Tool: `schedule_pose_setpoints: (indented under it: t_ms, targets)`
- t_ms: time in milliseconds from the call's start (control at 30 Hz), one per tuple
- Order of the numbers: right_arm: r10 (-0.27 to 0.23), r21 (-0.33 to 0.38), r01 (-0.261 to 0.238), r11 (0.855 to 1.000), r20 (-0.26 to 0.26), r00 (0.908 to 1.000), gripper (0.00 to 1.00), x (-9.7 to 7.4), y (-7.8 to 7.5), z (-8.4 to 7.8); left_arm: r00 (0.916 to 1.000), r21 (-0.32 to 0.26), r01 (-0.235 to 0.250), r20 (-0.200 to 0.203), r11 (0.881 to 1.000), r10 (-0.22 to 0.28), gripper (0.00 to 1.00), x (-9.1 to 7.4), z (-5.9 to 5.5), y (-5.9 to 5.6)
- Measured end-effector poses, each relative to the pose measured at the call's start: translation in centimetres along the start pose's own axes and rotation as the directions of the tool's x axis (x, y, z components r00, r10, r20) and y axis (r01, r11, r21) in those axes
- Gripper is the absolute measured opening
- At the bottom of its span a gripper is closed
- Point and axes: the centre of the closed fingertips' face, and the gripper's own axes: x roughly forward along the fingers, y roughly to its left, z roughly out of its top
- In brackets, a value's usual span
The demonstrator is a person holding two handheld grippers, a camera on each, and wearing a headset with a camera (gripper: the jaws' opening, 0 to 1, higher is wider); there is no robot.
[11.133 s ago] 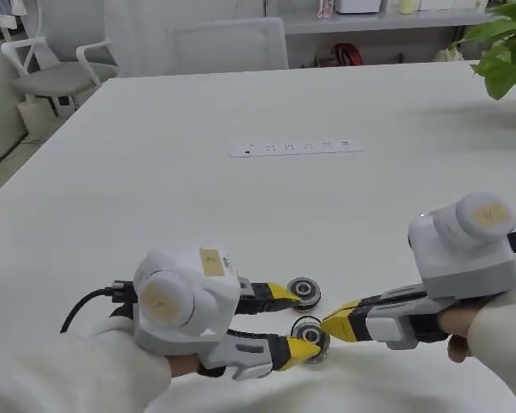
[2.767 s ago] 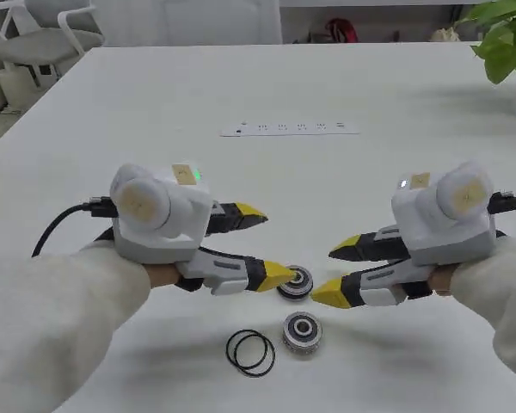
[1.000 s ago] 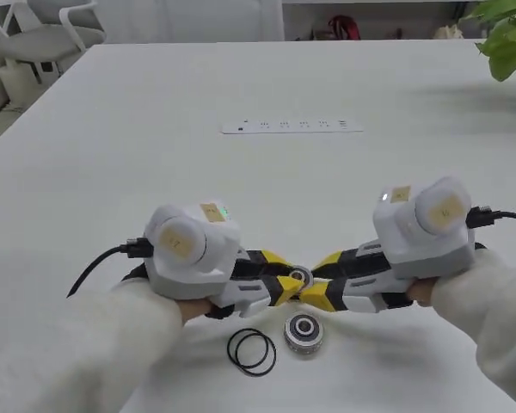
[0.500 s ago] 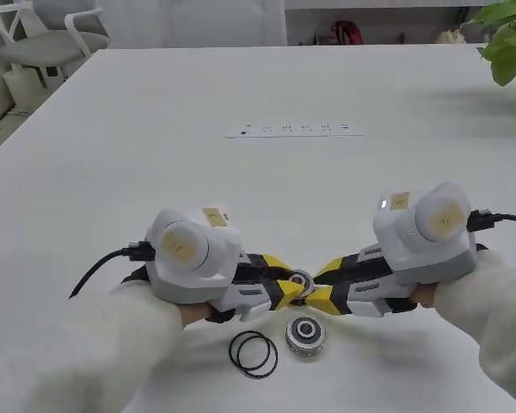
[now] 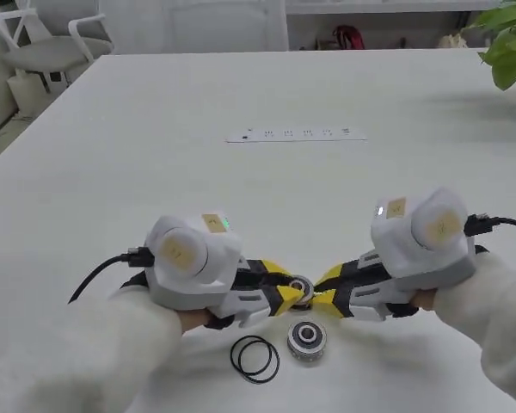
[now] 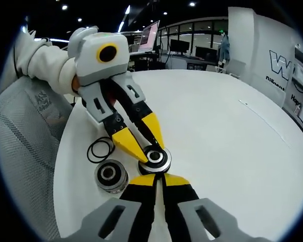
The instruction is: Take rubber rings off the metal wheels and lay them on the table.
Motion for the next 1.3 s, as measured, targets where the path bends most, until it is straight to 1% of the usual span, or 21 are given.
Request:
schedule_pose_setpoints:
  t_ms: [33, 200, 333, 400, 467, 533, 567, 600, 633, 767, 800, 833, 867, 900, 933, 1000, 1100, 1233, 1300]
  targets:
    - [-0.005, 0.015, 0.005, 1.000, -0.001, 1.0000, 0.01, 0.0, -0.1, 0.0, 1.0000, 0.003, 0.001, 0.000, 1.000, -0.001, 0.14, 0.0, 0.0, 0.0]
    - [-0.012, -0.004, 0.012, 1.000, -0.006, 0.9999, 0.01, 0.1, -0.1, -0.1, 1.0000, 0.004, 0.000, 0.000, 1.000, 0.000, 0.14, 0.0, 0.0, -0.1]
    - [-0.023, -0.022, 0.023, 0.999, -0.020, 0.9995, 0.00, 0.2, -0.2, -0.1, 1.0000, 0.012, -0.001, -0.002, 1.000, 0.001, 0.14, -0.1, 0.0, -0.1]
    - [-0.025, -0.021, 0.024, 0.999, -0.023, 0.9994, 0.00, 0.2, -0.3, -0.1, 1.0000, 0.017, -0.001, -0.003, 1.000, 0.001, 0.14, -0.1, 0.0, -0.1]
    - [-0.038, 0.000, 0.038, 0.999, -0.025, 0.9990, 0.00, 0.1, -0.5, -0.1, 1.0000, 0.020, -0.001, -0.004, 1.000, 0.001, 0.14, -0.1, 0.0, -0.1]
    - [-0.049, 0.051, 0.050, 0.997, -0.018, 0.9986, 0.00, -0.1, -0.9, 0.0, 1.0000, 0.022, 0.000, -0.005, 1.000, 0.000, 0.14, -0.1, -0.1, -0.1]
    - [-0.051, 0.095, 0.052, 0.994, -0.017, 0.9986, 0.00, -0.2, -1.0, 0.0, 1.0000, 0.023, 0.000, -0.005, 1.000, 0.000, 0.14, -0.1, -0.1, -0.1]
    - [-0.049, 0.105, 0.050, 0.993, -0.013, 0.9987, 0.00, -0.2, -1.1, 0.1, 1.0000, 0.023, 0.000, -0.005, 1.000, 0.000, 0.14, -0.1, -0.1, -0.1]
    - [-0.045, 0.145, 0.046, 0.988, -0.007, 0.9990, 0.00, -0.2, -1.1, 0.1, 1.0000, 0.024, 0.000, -0.004, 1.000, 0.000, 0.14, -0.1, -0.1, -0.2]
    - [-0.039, 0.221, 0.035, 0.975, 0.012, 0.9992, 0.00, -0.4, -1.2, 0.1, 1.0000, 0.023, 0.001, -0.003, 1.000, -0.001, 0.14, -0.1, -0.1, -0.2]
    - [-0.037, 0.250, 0.032, 0.968, 0.017, 0.9992, 0.00, -0.4, -1.2, 0.1, 1.0000, 0.023, 0.001, -0.003, 1.000, -0.001, 0.14, -0.1, -0.1, -0.2]
    - [-0.034, 0.282, 0.026, 0.959, 0.023, 0.9991, 0.00, -0.4, -1.2, 0.2, 1.0000, 0.023, 0.001, -0.003, 1.000, -0.001, 0.14, -0.1, -0.1, -0.2]
    - [-0.030, 0.334, 0.018, 0.942, 0.030, 0.9991, 0.00, -0.5, -1.2, 0.2, 1.0000, 0.024, 0.001, -0.004, 1.000, -0.001, 0.14, -0.1, -0.1, -0.2]
    - [-0.027, 0.364, 0.012, 0.931, 0.038, 0.9989, 0.00, -0.5, -1.2, 0.2, 1.0000, 0.024, 0.001, -0.004, 1.000, -0.001, 0.14, -0.1, -0.1, -0.2]
    - [-0.026, 0.400, 0.004, 0.916, 0.049, 0.9985, 0.00, -0.6, -1.3, 0.3, 1.0000, 0.024, 0.002, -0.004, 1.000, -0.001, 0.14, -0.1, -0.1, -0.2]
    - [-0.025, 0.426, -0.005, 0.905, 0.064, 0.9976, 0.00, -0.7, -1.3, 0.5, 1.0000, 0.025, 0.001, -0.003, 1.000, -0.001, 0.14, -0.1, -0.1, -0.2]
    - [-0.020, 0.443, -0.014, 0.896, 0.071, 0.9973, 0.00, -0.8, -1.1, 0.6, 1.0000, 0.025, 0.001, -0.002, 1.000, -0.001, 0.14, -0.1, -0.1, -0.2]
    - [-0.018, 0.455, -0.016, 0.890, 0.071, 0.9973, 0.00, -0.8, -1.2, 0.7, 1.0000, 0.024, 0.000, 0.000, 1.000, 0.000, 0.14, -0.1, -0.1, -0.2]
    - [-0.019, 0.456, -0.016, 0.890, 0.071, 0.9973, 0.00, -0.8, -1.1, 0.9, 1.0000, 0.025, 0.000, 0.000, 1.000, 0.000, 0.14, -0.1, -0.1, -0.2]
